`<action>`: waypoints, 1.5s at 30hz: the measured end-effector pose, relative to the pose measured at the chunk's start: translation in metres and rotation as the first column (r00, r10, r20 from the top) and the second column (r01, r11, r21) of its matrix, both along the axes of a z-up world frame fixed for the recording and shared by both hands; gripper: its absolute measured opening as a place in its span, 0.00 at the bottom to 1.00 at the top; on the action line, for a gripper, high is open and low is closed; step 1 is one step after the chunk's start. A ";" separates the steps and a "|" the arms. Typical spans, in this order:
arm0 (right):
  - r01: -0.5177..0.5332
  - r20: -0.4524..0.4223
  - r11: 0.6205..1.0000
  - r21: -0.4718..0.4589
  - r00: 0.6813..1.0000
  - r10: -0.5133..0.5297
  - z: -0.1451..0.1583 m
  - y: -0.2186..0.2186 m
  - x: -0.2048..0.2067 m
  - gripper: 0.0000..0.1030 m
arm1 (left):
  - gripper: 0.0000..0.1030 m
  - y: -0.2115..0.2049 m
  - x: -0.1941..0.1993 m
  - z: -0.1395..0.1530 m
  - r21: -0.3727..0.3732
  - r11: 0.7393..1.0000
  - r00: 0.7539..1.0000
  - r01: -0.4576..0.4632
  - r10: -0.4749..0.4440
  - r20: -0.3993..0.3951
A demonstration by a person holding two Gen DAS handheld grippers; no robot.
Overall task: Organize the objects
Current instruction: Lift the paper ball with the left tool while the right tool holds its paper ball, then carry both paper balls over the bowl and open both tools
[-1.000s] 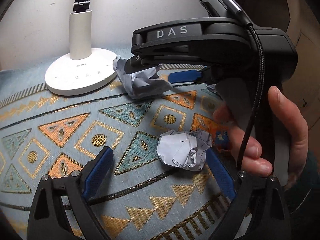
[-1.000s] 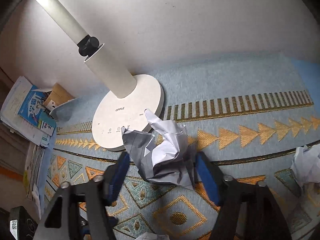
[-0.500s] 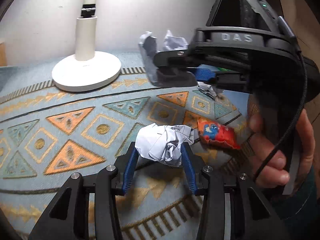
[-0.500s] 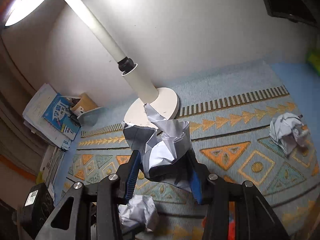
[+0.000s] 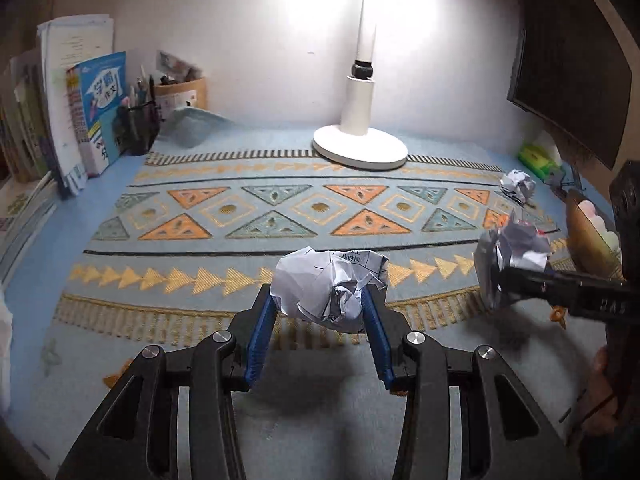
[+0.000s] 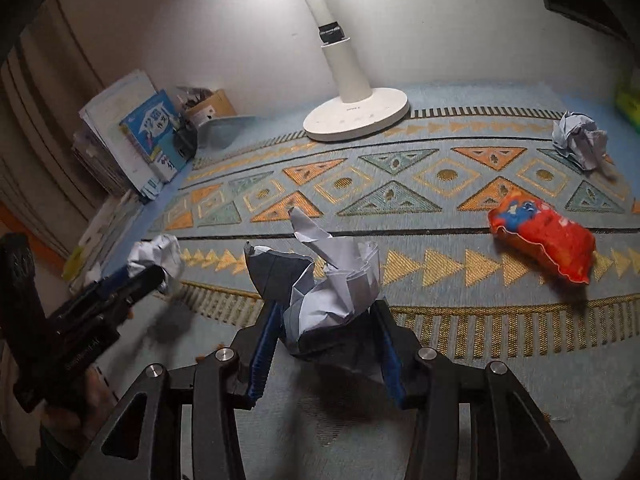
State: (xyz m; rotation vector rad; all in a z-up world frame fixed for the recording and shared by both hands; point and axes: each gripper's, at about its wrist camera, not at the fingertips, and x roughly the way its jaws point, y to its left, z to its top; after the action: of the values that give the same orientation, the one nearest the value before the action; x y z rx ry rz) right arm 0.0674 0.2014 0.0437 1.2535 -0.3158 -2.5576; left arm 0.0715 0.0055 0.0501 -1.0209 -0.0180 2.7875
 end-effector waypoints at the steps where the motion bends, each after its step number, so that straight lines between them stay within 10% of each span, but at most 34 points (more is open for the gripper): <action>1: -0.002 0.001 1.000 -0.001 1.000 0.002 -0.001 0.001 0.000 0.45 | 0.39 -0.002 0.003 -0.001 0.000 1.000 1.000 0.001 -0.001 -0.017; 4: 0.041 0.001 0.998 0.049 0.999 -0.041 -0.003 0.003 -0.001 0.75 | 0.39 -0.004 -0.002 -0.011 0.013 1.000 1.000 -0.012 0.012 0.004; 11: 0.034 -0.051 0.993 0.111 0.998 -0.029 0.002 -0.009 0.005 0.77 | 0.41 0.003 0.001 -0.015 -0.044 0.999 1.000 0.003 -0.003 -0.012; 20: 0.036 -0.077 0.973 0.226 0.997 -0.019 0.001 -0.028 0.005 0.75 | 0.41 0.006 0.004 -0.014 -0.055 0.998 1.000 0.015 -0.016 -0.022; 23: -0.011 -0.046 0.973 0.229 0.999 0.022 -0.004 -0.033 0.003 0.50 | 0.48 0.009 -0.002 -0.018 -0.038 0.996 0.996 0.082 -0.081 0.039; 28: -0.008 -0.083 0.980 0.197 0.996 0.025 0.001 -0.030 0.008 0.47 | 0.69 0.011 -0.009 -0.025 -0.011 0.991 0.984 0.133 -0.131 0.118; 41: -0.026 -0.082 0.983 0.183 0.996 0.041 0.001 -0.031 0.008 0.47 | 0.76 -0.049 -0.021 -0.035 0.332 0.943 0.977 -0.001 -0.070 0.201; 45: -0.028 -0.088 0.982 0.185 0.995 0.045 0.001 -0.032 0.009 0.47 | 0.76 -0.057 -0.017 -0.034 0.328 0.942 0.981 -0.064 -0.002 0.195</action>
State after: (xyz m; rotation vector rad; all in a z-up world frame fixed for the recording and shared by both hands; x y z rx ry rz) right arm 0.0764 0.1699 0.0447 1.1851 -0.0379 -2.6522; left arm 0.0549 -0.0515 0.0163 -1.1985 -0.5171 2.5745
